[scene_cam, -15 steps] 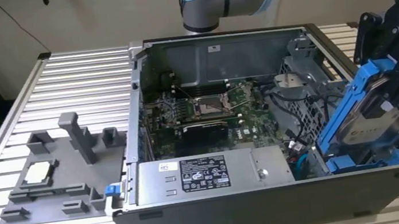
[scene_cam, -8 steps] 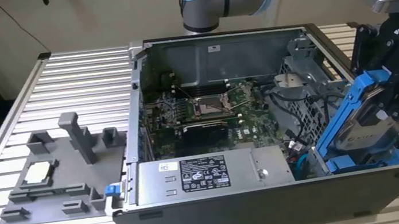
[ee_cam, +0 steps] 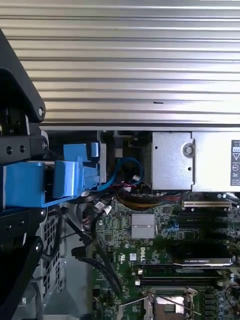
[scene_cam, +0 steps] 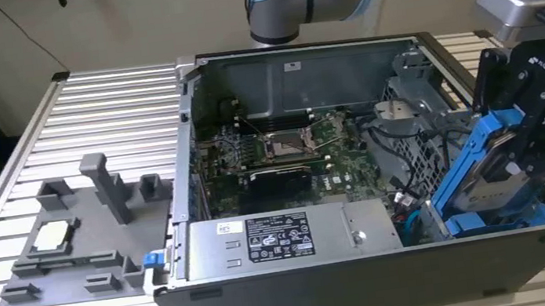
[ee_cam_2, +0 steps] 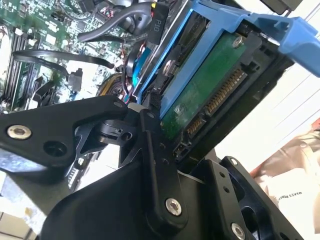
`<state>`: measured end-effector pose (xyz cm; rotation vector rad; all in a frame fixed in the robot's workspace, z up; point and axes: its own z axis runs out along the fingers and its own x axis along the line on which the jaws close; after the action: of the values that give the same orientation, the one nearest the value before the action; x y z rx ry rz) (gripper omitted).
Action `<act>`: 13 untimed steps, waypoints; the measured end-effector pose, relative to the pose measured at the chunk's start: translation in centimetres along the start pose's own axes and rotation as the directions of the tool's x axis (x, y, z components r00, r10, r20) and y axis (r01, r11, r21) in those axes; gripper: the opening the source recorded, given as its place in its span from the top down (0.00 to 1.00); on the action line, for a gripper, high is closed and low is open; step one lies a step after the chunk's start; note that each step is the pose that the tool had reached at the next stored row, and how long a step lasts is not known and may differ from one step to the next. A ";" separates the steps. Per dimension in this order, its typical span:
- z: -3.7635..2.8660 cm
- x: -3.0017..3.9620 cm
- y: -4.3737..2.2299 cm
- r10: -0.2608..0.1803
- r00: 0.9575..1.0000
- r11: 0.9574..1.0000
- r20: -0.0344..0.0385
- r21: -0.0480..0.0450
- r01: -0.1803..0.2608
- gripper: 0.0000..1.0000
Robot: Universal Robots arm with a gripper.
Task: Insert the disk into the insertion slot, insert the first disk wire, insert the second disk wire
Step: 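Insert the disk into the insertion slot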
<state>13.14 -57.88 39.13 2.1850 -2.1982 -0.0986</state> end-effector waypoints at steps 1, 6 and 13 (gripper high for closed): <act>0.19 0.00 -0.01 0.000 1.000 1.000 0.000 0.000 0.000 0.67; 1.12 0.02 -0.09 0.000 1.000 1.000 0.000 0.000 0.000 0.67; 1.81 0.03 -0.15 0.000 1.000 1.000 0.000 0.000 0.000 0.67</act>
<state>13.16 -57.88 37.32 2.1847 -2.1978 -0.0988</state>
